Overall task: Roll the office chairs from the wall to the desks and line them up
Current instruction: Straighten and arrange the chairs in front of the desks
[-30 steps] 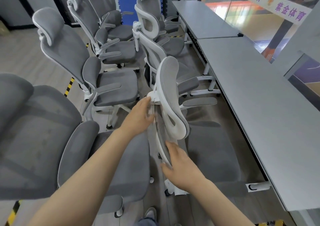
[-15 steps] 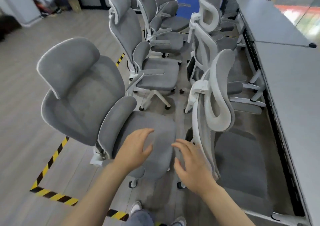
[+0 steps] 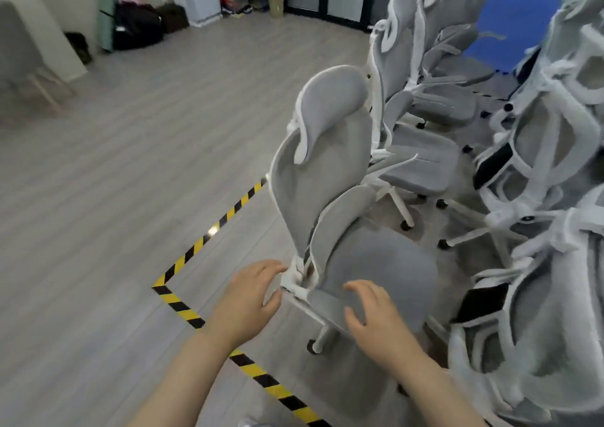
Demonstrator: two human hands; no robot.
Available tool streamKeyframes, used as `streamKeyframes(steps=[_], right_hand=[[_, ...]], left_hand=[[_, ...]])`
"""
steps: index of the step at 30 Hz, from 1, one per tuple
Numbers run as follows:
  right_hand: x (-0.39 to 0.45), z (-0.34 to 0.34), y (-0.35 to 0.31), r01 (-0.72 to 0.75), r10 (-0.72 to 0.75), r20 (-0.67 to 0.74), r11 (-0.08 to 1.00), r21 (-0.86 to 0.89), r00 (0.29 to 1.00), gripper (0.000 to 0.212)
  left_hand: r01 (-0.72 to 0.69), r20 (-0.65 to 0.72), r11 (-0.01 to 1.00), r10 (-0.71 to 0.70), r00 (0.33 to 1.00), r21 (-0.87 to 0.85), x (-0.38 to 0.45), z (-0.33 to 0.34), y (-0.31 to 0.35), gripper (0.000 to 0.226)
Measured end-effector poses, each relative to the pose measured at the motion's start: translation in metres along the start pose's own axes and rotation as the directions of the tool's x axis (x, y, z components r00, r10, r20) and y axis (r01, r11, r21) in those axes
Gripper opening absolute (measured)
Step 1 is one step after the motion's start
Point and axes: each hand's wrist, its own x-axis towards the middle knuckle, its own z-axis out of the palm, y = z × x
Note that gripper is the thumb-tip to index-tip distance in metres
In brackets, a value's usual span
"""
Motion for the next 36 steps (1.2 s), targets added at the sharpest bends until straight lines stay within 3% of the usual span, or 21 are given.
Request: streamKeyframes(steps=[7,16,28,36], right_hand=[[0.085,0.070,-0.115,0.064,-0.070,0.055,0.993,0.101,0.996,0.035],[0.241,0.105,-0.226,0.202,-0.203,0.113,0.979,0.023,0.973,0.037],[0.503,0.132,-0.291,0.181,-0.189,0.133,0.981,0.067,0.973,0.034],[0.633,0.108,-0.292,0.092,-0.097,0.047,0.991,0.093,0.994,0.033]], left_hand=[[0.160,-0.055,0.987,-0.159,0.986,0.021,-0.039,-0.084,-0.133,0.038],[0.301,-0.186,0.953,-0.299,0.936,-0.016,0.003,-0.169,-0.262,0.035],[0.371,-0.190,0.926,-0.377,0.906,-0.069,0.178,-0.255,-0.401,0.033],[0.239,-0.158,0.966,-0.253,0.954,-0.102,0.343,-0.290,-0.455,0.032]])
